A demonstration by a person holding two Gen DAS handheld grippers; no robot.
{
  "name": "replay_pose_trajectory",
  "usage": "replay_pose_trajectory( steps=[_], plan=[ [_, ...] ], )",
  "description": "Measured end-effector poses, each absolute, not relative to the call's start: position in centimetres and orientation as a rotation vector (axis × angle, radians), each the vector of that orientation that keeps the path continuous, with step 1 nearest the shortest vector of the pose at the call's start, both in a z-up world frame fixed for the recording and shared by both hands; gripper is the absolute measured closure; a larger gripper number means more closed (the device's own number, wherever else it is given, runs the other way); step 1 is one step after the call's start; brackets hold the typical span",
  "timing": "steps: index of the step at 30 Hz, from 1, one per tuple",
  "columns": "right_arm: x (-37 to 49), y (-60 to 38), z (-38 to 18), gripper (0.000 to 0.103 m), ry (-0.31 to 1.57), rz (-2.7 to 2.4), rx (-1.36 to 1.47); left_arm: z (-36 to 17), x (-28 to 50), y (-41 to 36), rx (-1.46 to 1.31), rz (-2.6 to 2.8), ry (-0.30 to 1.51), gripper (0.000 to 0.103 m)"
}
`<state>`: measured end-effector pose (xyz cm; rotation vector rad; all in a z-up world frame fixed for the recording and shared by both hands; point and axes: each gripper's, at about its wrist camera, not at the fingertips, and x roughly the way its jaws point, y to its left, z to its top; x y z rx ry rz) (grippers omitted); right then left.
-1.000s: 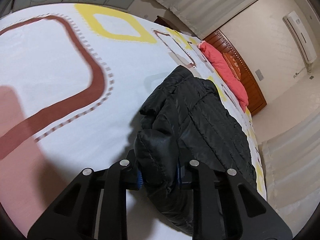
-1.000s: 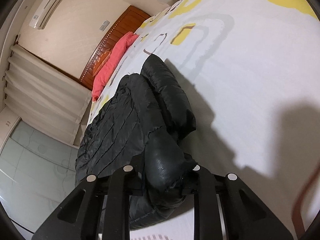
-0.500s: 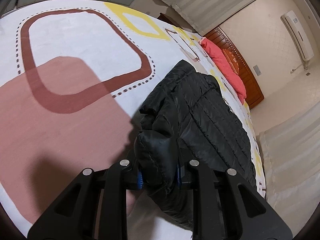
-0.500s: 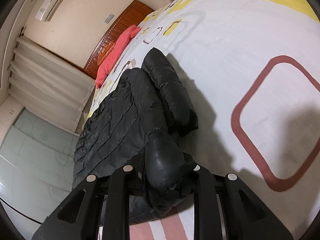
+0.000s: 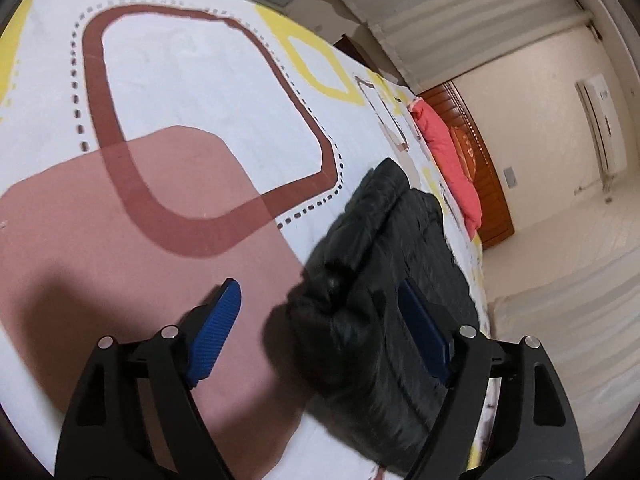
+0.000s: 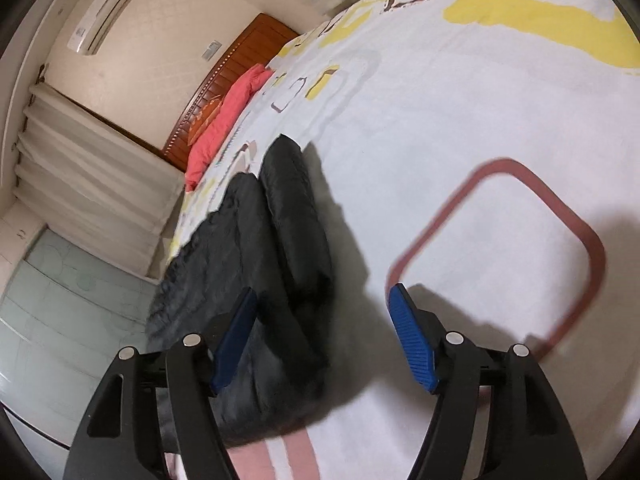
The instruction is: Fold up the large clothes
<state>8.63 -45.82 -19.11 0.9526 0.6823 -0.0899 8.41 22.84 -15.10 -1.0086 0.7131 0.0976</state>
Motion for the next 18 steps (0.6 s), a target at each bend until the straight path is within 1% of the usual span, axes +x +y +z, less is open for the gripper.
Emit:
replay_pose_trajectory(
  steps=[3,6,11,12,13,14,15,16,18],
  plan=[
    [11.4,-46.4,-18.9,0.033,0.704,-0.035,0.944,-15.7,11.3,22.7,-1.039,0.025,0.776,0.022],
    [14.2,-46.5,-18.8,0.032,0.74,-0.001,0.911,-16.2,13.4,22.4,-1.059,-0.003,0.811,0.022],
    [16.8,-45.8,-20.0,0.032,0.815,0.015,0.863,-16.3,15.2,21.2,-0.977,-0.013,0.829,0.022],
    [17.0,-45.6,-20.3,0.035,0.825,0.005,0.854,-16.3,15.5,20.9,-0.954,0.001,0.831,0.024],
    [16.9,-45.6,-20.4,0.043,0.822,-0.003,0.848,-16.3,15.7,20.6,-0.919,0.019,0.838,0.031],
    [17.1,-45.4,-20.5,0.046,0.824,-0.009,0.834,-16.3,16.0,20.3,-0.881,0.032,0.844,0.034],
    [17.1,-45.4,-20.6,0.049,0.827,-0.006,0.834,-16.4,16.1,20.0,-0.847,0.041,0.846,0.04],
    [17.1,-45.3,-20.8,0.051,0.827,-0.011,0.838,-16.5,16.2,19.8,-0.83,0.045,0.844,0.044],
    [17.1,-45.2,-20.9,0.054,0.825,-0.014,0.829,-16.7,16.0,19.6,-0.817,0.061,0.836,0.047]
  ],
)
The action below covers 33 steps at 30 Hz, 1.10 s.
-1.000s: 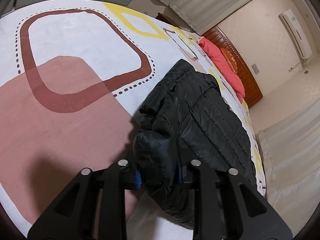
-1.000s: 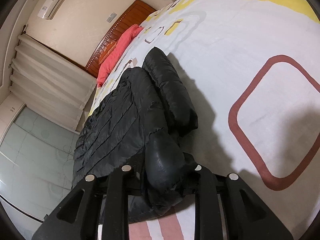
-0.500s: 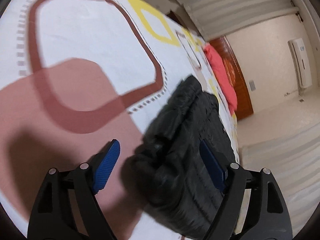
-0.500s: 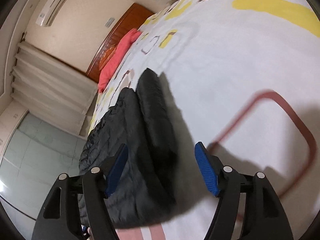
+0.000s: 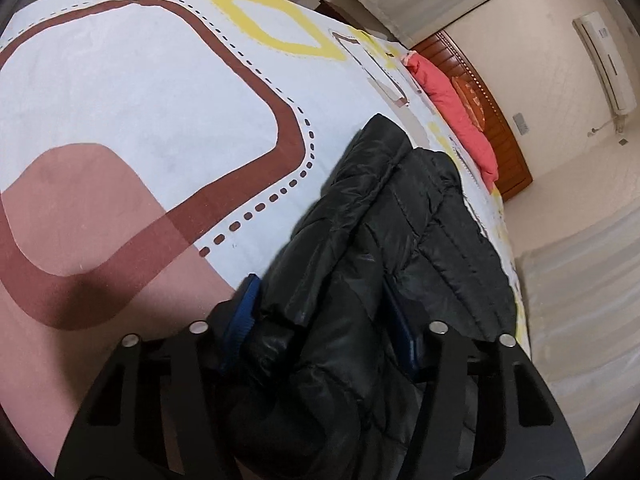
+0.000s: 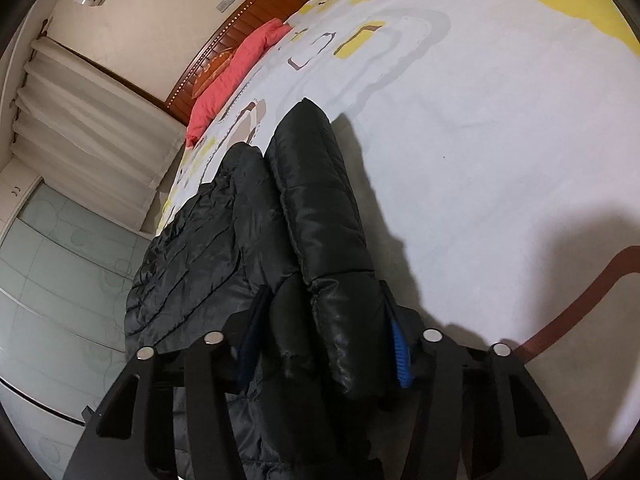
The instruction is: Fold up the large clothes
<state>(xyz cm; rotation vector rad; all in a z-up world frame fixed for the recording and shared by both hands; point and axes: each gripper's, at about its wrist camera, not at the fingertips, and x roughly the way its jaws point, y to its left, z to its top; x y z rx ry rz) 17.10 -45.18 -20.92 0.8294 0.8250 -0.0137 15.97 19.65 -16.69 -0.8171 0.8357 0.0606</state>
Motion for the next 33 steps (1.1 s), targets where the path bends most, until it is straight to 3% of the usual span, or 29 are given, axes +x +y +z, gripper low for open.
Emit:
replay_pose_trajectory(
  steps=[5,9,13,18,24,33],
  plan=[
    [16.6,-44.8,-20.7,0.054,0.797,-0.002,0.797,-16.5,15.7,19.3,-0.788,0.08,0.822,0.048],
    [15.8,-45.1,-19.9,0.048,0.797,-0.022,0.824,-16.0,15.0,20.4,-0.816,0.076,0.842,0.038],
    [14.4,-46.2,-18.8,0.047,0.78,-0.079,0.84,-14.7,13.7,21.8,-0.785,0.122,0.845,0.029],
    [13.6,-44.6,-15.9,0.048,0.811,-0.224,0.651,-12.0,12.3,22.2,-0.588,0.271,0.828,0.031],
    [15.4,-36.8,-12.7,0.058,0.819,-0.239,0.323,-8.1,12.9,14.5,-0.135,0.355,0.747,0.039],
    [20.8,-25.9,-12.8,0.059,0.848,-0.084,0.147,-8.9,17.7,2.5,0.041,0.219,0.759,0.039]
  ],
)
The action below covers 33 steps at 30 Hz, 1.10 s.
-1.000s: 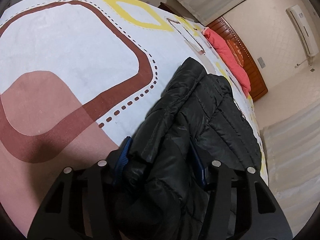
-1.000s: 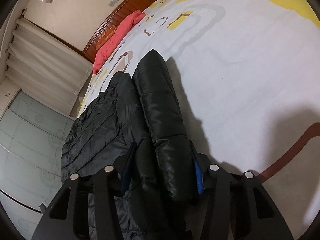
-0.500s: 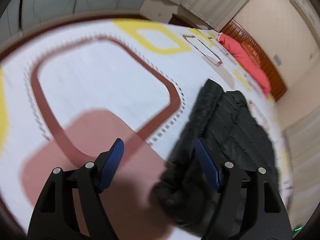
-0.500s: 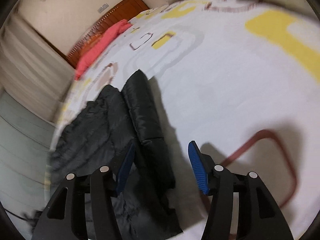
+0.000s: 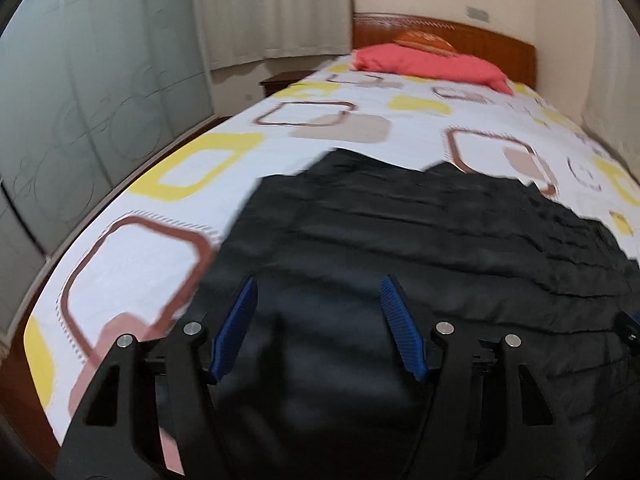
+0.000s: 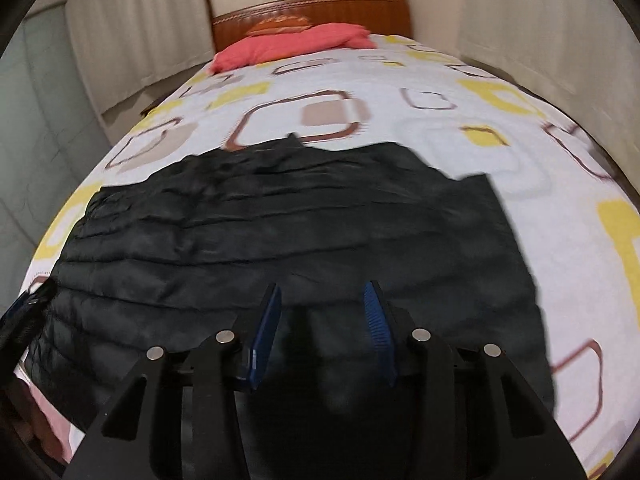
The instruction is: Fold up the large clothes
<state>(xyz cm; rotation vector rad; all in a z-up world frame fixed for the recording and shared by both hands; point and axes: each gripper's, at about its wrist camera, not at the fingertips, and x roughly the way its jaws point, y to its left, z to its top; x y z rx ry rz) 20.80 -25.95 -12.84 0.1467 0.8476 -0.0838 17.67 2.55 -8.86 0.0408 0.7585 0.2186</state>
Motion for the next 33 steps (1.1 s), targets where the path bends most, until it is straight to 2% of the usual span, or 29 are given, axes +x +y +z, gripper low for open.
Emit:
replay_pose_trajectory(
  steps=[3,7,10,13,18,23,28,33],
  plan=[
    [22.1,-23.6,-13.5,0.059,0.867,-0.073,0.114,-10.0,18.9,0.2,0.107,0.227,0.778,0.041],
    [23.0,-22.1,-15.6,0.059,0.907,-0.092,0.063,-12.3,20.1,-1.1,0.171,0.237,0.816,0.05],
    [23.4,-21.7,-17.2,0.059,0.908,-0.1,0.048,-13.5,20.3,-1.5,0.195,0.237,0.817,0.05],
    [23.3,-21.5,-16.6,0.059,0.912,-0.109,0.043,-12.8,20.3,-1.7,0.203,0.229,0.827,0.055],
    [23.8,-21.0,-14.3,0.059,0.851,-0.082,0.082,-10.4,19.8,-2.0,0.16,0.222,0.779,0.055],
    [26.3,-20.4,-16.7,0.059,0.911,-0.074,0.072,-12.7,22.0,-2.5,0.198,0.225,0.829,0.054],
    [24.9,-20.7,-15.2,0.059,0.893,-0.07,0.096,-12.1,21.3,-2.3,0.177,0.21,0.819,0.054],
    [24.5,-20.2,-17.0,0.059,0.874,-0.086,0.06,-12.8,21.2,-2.6,0.199,0.221,0.799,0.053]
  ],
)
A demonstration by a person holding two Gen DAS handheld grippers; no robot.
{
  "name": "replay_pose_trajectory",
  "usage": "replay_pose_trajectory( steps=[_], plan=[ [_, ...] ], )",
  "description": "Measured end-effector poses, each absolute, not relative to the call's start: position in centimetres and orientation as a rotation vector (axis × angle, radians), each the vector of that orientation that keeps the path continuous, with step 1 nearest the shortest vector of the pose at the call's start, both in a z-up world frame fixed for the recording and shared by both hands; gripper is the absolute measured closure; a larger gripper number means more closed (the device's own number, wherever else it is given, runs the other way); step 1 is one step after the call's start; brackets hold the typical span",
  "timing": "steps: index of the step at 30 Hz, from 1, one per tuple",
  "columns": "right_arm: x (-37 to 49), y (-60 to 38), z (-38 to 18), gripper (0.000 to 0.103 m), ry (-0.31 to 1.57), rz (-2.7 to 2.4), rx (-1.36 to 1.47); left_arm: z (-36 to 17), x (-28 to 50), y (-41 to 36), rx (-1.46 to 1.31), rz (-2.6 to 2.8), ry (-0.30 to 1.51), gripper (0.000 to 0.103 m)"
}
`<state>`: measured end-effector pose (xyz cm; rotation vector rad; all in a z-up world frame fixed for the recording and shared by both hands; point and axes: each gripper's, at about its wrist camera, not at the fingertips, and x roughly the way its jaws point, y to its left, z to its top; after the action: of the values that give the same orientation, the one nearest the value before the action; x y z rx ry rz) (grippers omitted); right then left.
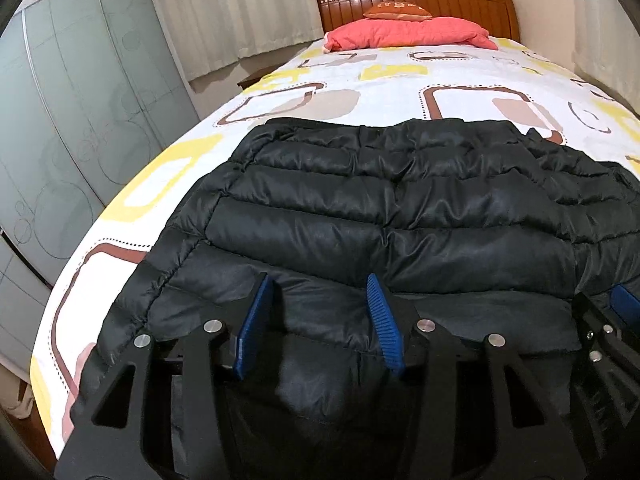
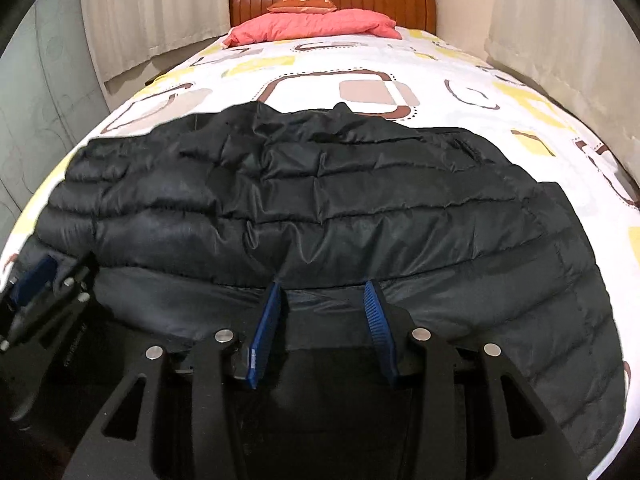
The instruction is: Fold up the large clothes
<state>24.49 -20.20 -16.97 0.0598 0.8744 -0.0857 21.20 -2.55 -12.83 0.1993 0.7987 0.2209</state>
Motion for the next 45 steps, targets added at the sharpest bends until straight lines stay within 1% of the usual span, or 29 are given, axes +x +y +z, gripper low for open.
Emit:
replay_pose_trajectory(
  steps=[8,15,18,20,24,25,31,33,34,35,37,40,43,44,45],
  plan=[
    [24.3,-19.5,-18.1,0.059,0.814,-0.112,0.03,-14.0,21.0,-2.5,0.209,0.236,0.761,0.053],
    [24.1,-19.4,-18.3,0.059,0.79,-0.109,0.026,-12.9,20.4,-1.5,0.15,0.172,0.779,0.053],
    [24.0,-19.4,-18.3,0.059,0.785,-0.11,0.026,-11.7,19.9,0.1,0.096,0.143,0.793,0.041],
    [23.9,-19.4,-18.2,0.059,0.783,-0.109,0.027,-10.8,19.4,2.1,0.029,0.143,0.792,0.04],
    [23.8,-19.4,-18.2,0.059,0.778,-0.106,0.033,-8.8,19.1,8.3,-0.146,0.175,0.762,0.023],
    [23.8,-19.5,-18.2,0.059,0.777,-0.105,0.034,-8.8,19.3,9.7,-0.186,0.179,0.772,0.022],
    [23.7,-19.5,-18.1,0.059,0.771,-0.102,0.039,-11.9,20.1,18.4,-0.472,0.192,0.911,0.022],
    [23.7,-19.5,-18.1,0.058,0.769,-0.102,0.038,-13.8,20.0,20.4,-0.668,0.135,0.968,0.022],
    [23.7,-19.5,-18.1,0.058,0.769,-0.101,0.04,-14.8,19.6,21.2,-0.797,0.107,0.973,0.022],
    [23.7,-19.5,-18.1,0.058,0.768,-0.101,0.04,-15.4,19.2,21.3,-0.859,0.081,0.959,0.022],
    [23.7,-19.5,-18.1,0.058,0.768,-0.101,0.04,-15.7,19.2,20.4,-0.89,-0.004,0.944,0.022],
    [23.7,-19.6,-18.1,0.058,0.768,-0.099,0.043,-15.8,20.0,18.8,-0.826,-0.071,0.961,0.021],
    [23.7,-19.5,-18.2,0.058,0.767,-0.101,0.04,-16.2,20.6,18.9,-0.839,-0.085,0.959,0.021],
    [23.7,-19.5,-18.2,0.058,0.767,-0.102,0.037,-16.3,20.8,19.0,-0.841,-0.082,0.96,0.022],
    [23.7,-19.5,-18.1,0.058,0.766,-0.102,0.036,-16.2,20.7,18.9,-0.825,-0.075,0.962,0.025]
  ],
)
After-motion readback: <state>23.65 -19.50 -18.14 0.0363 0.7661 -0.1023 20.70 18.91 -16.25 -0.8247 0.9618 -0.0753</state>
